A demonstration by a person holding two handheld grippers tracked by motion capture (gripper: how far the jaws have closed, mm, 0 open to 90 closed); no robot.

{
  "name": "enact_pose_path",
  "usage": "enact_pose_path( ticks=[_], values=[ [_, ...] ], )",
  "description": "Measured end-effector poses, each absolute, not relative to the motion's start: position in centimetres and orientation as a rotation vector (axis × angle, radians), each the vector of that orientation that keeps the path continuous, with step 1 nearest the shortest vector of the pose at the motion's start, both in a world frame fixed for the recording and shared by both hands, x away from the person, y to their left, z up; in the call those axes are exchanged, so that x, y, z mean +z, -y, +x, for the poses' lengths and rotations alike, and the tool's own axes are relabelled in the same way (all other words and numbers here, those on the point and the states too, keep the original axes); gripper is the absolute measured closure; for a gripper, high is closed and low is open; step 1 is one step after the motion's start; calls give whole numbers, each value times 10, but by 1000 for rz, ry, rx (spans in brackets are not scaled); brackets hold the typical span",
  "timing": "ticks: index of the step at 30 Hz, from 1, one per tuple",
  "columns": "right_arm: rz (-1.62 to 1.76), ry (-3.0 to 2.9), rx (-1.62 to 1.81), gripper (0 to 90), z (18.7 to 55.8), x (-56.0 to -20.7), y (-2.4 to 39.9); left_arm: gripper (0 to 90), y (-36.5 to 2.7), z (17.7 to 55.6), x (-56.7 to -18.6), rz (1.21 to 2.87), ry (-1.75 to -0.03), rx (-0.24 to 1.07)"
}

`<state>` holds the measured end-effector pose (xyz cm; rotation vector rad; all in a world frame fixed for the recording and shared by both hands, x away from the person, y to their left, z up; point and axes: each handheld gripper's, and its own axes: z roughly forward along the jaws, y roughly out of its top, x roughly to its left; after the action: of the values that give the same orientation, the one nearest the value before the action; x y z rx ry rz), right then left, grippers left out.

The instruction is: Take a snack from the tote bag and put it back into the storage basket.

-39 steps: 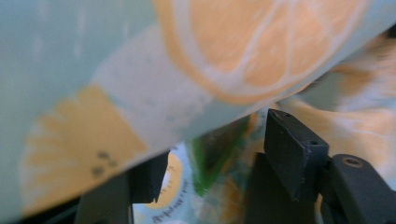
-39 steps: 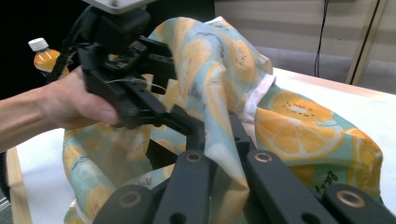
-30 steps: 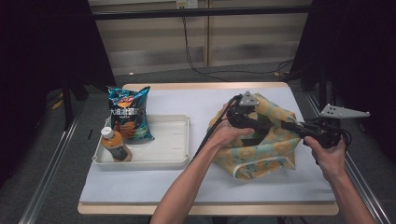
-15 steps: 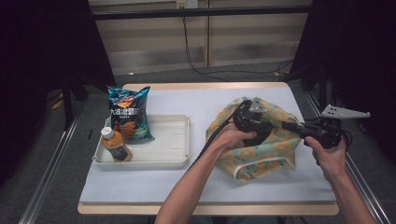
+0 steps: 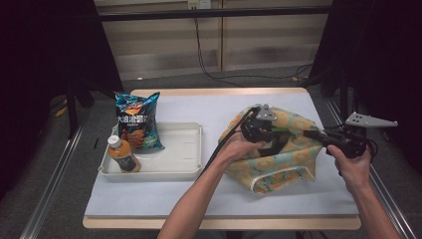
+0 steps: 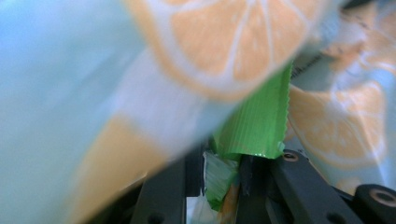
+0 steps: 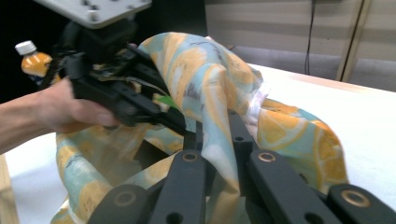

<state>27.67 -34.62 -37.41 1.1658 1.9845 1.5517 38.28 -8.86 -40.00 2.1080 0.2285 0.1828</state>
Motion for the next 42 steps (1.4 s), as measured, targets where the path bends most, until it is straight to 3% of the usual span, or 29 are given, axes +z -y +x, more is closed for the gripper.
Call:
enact_pose_path(
  ticks=[16,32,38,42],
  values=[
    [1230,-1902,1543,866,276,-376,360,742,43,372,-386,2081,-199,197],
    [1311,-1959,1410,870,280,-406,367,740,18,369,-371,1998,-250,154],
    [1335,-1992,1359,735,281,-418,361,738,11,370,-367,1975,-275,130],
    [1315,-1977,1375,564,278,-416,359,738,6,372,-362,1974,-281,121]
  ],
)
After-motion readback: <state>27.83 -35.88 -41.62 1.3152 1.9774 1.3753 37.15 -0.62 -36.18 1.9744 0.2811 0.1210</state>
